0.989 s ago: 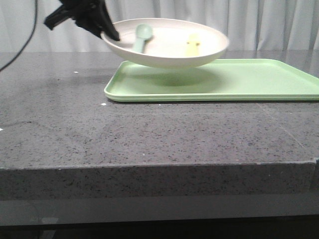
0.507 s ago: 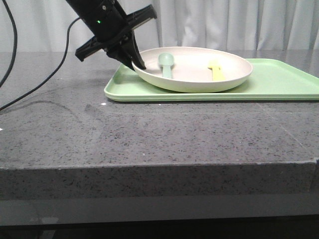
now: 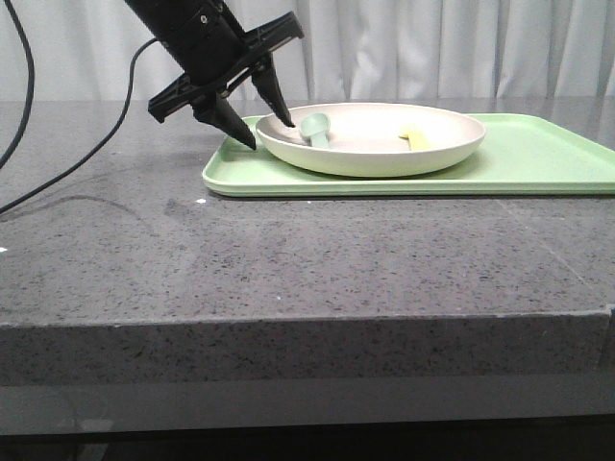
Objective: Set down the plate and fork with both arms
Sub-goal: 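Open the left gripper to release the plate and raise it away, then move the right gripper over the plate above the yellow fork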
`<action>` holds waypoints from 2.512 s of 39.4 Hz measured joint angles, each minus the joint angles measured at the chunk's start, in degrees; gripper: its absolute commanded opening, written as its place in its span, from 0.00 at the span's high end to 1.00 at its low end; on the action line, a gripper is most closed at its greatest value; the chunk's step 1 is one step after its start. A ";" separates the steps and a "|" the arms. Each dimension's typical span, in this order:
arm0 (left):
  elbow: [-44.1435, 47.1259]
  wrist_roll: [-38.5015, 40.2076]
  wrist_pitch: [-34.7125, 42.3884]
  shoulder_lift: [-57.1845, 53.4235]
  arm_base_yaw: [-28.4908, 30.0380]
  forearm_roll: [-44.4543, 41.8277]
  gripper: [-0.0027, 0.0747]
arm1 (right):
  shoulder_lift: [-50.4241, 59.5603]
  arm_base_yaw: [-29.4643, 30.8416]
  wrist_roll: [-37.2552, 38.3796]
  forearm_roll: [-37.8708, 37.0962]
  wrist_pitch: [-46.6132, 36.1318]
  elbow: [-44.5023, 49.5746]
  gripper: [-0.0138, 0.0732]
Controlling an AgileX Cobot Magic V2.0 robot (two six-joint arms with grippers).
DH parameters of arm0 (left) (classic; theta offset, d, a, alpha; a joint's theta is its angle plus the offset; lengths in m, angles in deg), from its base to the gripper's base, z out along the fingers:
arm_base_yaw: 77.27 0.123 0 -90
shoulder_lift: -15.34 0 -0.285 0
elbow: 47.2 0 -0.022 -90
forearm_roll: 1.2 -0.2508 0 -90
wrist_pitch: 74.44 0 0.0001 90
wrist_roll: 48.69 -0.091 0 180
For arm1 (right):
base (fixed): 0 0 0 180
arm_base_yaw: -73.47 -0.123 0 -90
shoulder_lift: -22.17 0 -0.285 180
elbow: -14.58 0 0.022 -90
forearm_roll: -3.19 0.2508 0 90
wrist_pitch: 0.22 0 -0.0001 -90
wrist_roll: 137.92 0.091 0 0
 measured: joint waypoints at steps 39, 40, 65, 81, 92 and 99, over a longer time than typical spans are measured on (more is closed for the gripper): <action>20.30 -15.76 -2.73 -30.18 3.50 -9.79 0.43 | 0.00 0.00 0.00 0.00 0.00 0.00 0.21; 21.62 -16.15 -2.47 -31.23 4.22 -9.92 0.43 | 0.00 0.00 0.00 0.00 0.00 0.00 0.21; 54.94 -23.70 -0.71 -58.99 10.02 -11.98 0.43 | 0.00 0.00 0.00 0.00 0.00 -0.13 0.21; 58.32 -23.83 2.07 -62.67 10.02 -14.13 0.43 | -8.01 -2.20 -0.39 4.09 20.03 -16.45 0.21; 58.32 -23.83 2.15 -62.67 10.02 -14.13 0.43 | -17.75 -12.67 -2.99 7.35 25.64 -24.78 0.21; 58.32 -23.83 2.15 -62.67 10.02 -14.13 0.43 | -25.77 -21.49 -3.13 7.43 25.75 -28.97 0.22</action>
